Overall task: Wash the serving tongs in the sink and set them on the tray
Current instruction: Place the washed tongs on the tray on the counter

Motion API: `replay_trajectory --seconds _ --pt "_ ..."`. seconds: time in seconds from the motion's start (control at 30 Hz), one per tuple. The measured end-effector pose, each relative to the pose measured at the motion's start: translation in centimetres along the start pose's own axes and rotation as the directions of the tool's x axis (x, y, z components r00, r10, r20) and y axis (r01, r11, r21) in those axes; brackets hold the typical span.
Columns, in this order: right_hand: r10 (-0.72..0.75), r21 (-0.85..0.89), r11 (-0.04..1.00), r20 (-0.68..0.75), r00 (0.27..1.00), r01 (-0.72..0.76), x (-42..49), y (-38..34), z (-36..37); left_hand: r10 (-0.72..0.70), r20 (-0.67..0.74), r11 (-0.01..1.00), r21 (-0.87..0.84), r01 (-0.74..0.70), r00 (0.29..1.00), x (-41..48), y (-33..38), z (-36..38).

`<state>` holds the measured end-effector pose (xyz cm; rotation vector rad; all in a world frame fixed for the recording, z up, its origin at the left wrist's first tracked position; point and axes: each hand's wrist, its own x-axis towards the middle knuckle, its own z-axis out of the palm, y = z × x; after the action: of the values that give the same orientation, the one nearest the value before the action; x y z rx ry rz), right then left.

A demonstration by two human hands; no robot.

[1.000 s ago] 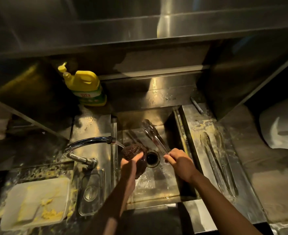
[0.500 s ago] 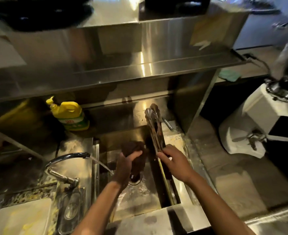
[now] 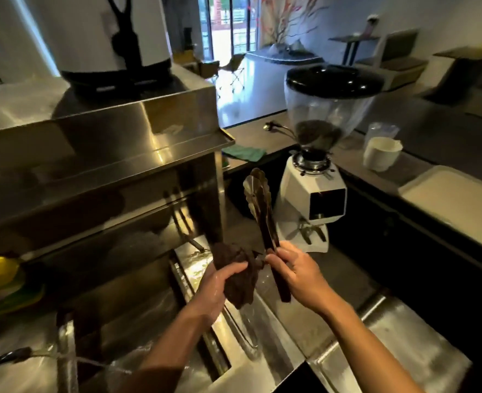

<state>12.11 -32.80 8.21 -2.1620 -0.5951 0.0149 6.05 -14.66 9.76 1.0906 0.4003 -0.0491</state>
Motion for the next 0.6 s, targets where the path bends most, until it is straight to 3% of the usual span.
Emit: replay_trajectory --seconds 0.23,0.47,0.6 --pt "0.112 -0.069 0.989 -0.204 0.973 -0.128 -4.7 5.0 -9.5 -0.075 0.192 0.996 0.068 0.063 0.978 1.4 -3.2 10.5" --pt "0.284 -0.068 0.942 -0.353 0.891 -0.327 -10.4 8.4 -17.3 -0.222 0.402 0.97 0.181 0.16 0.888 1.2 -6.7 19.4" --pt "0.328 -0.065 0.919 -0.422 0.845 -0.389 -13.2 9.8 -20.6 -0.249 0.487 0.957 0.257 0.136 0.837 1.1 -8.5 23.4"
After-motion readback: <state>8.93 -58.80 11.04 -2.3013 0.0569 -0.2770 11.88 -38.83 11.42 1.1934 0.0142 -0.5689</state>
